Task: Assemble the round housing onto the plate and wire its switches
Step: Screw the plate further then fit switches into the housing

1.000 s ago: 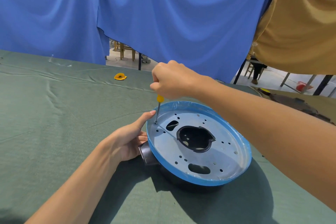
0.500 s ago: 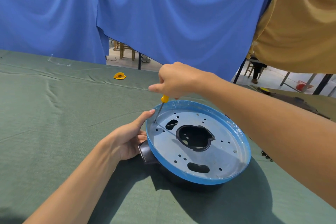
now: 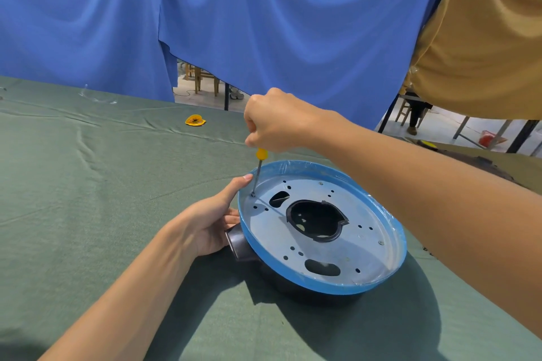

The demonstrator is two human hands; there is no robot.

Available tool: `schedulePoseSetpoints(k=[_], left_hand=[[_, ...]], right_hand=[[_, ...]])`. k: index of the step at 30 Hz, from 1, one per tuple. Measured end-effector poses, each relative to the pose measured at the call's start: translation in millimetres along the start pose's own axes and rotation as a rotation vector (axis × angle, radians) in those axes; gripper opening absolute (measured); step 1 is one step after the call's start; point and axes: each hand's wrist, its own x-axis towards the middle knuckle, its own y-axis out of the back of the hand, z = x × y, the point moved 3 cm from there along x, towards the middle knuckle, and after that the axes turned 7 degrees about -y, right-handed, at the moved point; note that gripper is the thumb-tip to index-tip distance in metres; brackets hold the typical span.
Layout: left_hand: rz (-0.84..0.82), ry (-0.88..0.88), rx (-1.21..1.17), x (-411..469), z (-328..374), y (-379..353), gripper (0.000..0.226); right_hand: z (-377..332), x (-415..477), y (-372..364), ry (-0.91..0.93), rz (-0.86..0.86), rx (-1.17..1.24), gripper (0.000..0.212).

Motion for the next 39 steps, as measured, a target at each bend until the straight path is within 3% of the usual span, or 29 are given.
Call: schedulePoseSetpoints(k=[3, 6, 9, 10, 15, 20, 24, 27, 30, 33, 36, 39], left_hand=[[-0.001, 0.001, -0.012, 0, 0, 0, 0.068], [-0.011, -0.01, -0.001, 1, 0, 0, 0.064], [-0.027, -0.003, 0.004, 2, 0, 1, 0.056], [-0.031, -0.004, 0.007, 2, 0, 0, 0.055], [-0.011, -0.005, 0.0, 3, 0, 0, 0.059], [0.005, 0.014, -0.007, 2, 1, -1, 0.063], [0.002, 0.022, -0.009, 2, 2, -2, 0.062], [-0.001, 0.015, 0.005, 3, 2, -1, 0.06], [0.0, 0.011, 0.011, 4, 2, -1, 0.06], [-0.011, 0.016, 0.008, 4, 2, -1, 0.057], [-0.013, 0.013, -0.005, 5, 1, 0, 0.057], [-0.02, 0.017, -0.002, 4, 1, -1, 0.057]], right_hand=[[3, -1, -1, -0.041, -0.047, -0.017, 0.044], [4, -2, 3, -0.096, -0.206, -0.026, 0.045], [-1, -4, 10, -0.073, -0.336, 0.02, 0.017], [-2, -6, 12, -0.063, -0.329, 0.041, 0.009], [-8, -6, 12, -0.069, -0.213, 0.042, 0.01], [-9, -3, 5, -0.123, -0.121, -0.047, 0.025], [-4, 0, 2, -0.18, -0.161, -0.122, 0.024], [-1, -1, 7, -0.169, -0.27, -0.048, 0.035], [-3, -5, 14, -0.132, -0.362, 0.028, 0.023], [-6, -4, 15, -0.122, -0.313, 0.015, 0.014], [-10, -1, 15, -0.112, -0.22, -0.027, 0.026], [-13, 0, 13, -0.091, -0.173, -0.095, 0.023]])
